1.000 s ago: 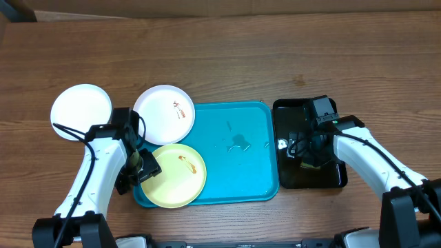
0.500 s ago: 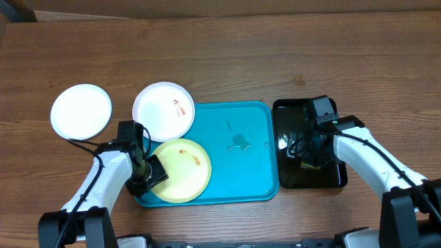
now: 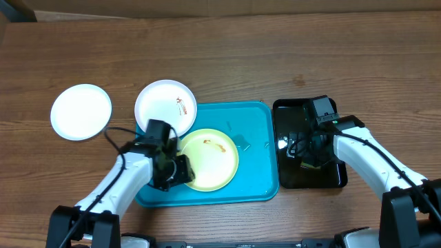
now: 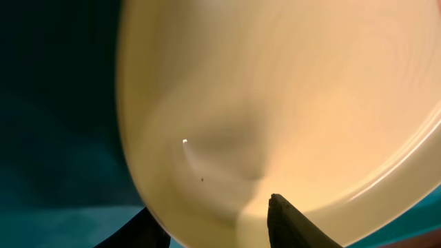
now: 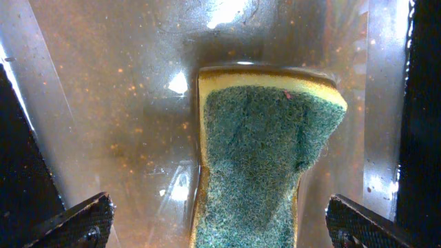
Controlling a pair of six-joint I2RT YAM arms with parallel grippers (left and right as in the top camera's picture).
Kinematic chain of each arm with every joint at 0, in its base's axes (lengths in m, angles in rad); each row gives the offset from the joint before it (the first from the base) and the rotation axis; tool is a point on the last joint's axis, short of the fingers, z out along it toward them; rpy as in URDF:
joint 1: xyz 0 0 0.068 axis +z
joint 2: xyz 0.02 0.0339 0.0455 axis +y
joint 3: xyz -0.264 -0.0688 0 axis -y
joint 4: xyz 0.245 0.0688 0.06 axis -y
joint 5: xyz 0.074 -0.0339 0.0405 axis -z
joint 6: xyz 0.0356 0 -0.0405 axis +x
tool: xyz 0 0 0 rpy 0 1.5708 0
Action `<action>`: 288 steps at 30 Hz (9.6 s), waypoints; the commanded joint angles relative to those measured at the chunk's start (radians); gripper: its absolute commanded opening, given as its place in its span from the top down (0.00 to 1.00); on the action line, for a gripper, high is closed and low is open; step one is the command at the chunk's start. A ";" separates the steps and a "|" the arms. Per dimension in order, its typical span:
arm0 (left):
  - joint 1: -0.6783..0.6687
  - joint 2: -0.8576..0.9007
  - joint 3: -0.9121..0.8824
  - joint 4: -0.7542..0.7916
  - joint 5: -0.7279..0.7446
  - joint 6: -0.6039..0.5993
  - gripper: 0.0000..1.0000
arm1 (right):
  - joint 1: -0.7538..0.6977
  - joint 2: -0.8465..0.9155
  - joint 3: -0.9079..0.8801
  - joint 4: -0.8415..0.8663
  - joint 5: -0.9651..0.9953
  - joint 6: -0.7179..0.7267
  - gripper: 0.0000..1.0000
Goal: Clean dirty plates on tray and stack at the side
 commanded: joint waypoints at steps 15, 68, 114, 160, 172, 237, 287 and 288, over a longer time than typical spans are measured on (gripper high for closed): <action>-0.105 -0.006 -0.005 0.119 -0.042 0.009 0.73 | -0.003 0.003 0.018 0.002 0.002 -0.001 0.00; -0.105 -0.006 -0.005 0.112 -0.209 0.010 0.87 | -0.024 0.008 -0.119 0.251 0.104 0.083 0.46; -0.105 -0.006 -0.005 0.086 -0.180 0.009 0.80 | -0.026 0.006 -0.074 0.164 -0.028 0.040 0.96; -0.104 -0.006 -0.005 0.113 -0.200 -0.019 0.96 | 0.061 0.000 0.333 -0.250 -0.549 -0.282 0.96; -0.104 -0.006 -0.005 0.138 -0.208 -0.089 0.96 | 0.423 0.006 0.325 -0.063 -0.268 -0.281 0.96; -0.104 -0.006 -0.005 0.129 -0.208 -0.087 0.96 | 0.438 0.264 0.248 0.375 -0.636 -0.013 0.96; -0.639 -0.131 0.435 -0.306 -1.403 -0.106 0.96 | -0.037 0.016 -0.007 0.047 -0.045 0.001 0.19; -0.692 -0.131 0.435 -0.310 -1.492 -0.106 0.96 | -0.037 0.016 -0.007 0.044 -0.045 0.001 0.18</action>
